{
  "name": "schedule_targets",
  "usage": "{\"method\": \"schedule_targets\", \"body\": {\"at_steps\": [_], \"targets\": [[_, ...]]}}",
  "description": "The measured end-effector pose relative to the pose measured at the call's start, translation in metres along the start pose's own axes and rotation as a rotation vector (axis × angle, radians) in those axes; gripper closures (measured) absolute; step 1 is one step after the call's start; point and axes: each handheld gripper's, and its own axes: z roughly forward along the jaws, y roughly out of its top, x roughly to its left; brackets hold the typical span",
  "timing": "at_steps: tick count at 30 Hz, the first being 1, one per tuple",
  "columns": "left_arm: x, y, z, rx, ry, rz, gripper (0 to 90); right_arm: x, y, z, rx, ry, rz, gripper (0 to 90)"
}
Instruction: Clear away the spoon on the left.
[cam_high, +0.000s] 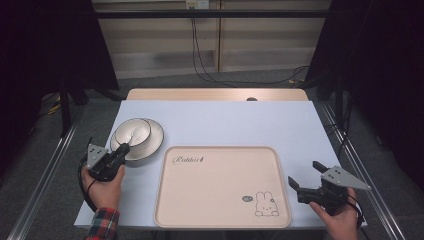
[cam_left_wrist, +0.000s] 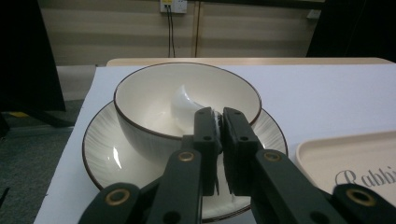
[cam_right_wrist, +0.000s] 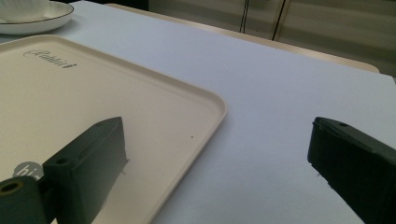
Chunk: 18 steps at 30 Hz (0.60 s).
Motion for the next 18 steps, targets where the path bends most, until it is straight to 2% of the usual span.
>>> {"method": "schedule_targets", "body": {"at_steps": [3,4,8,13,18], "targets": [[0.001,0.002,-0.001,-0.002,-0.004,0.003,85.3,0.0,0.0,0.0,0.0,0.0,-0.002,3.8],[0.002,0.006,-0.002,-0.015,-0.005,-0.009,85.3,0.001,0.001,0.0,-0.006,0.015,-0.005,3.8],[0.005,0.018,-0.003,-0.045,-0.014,-0.02,85.3,0.002,0.001,0.0,-0.005,0.018,-0.012,3.7],[0.007,0.025,0.004,-0.053,-0.021,-0.02,85.3,0.002,0.002,0.001,-0.008,0.025,-0.012,3.5],[0.007,0.034,0.02,-0.07,-0.014,-0.013,85.1,0.004,0.004,0.006,-0.011,0.034,-0.017,3.6]]}}
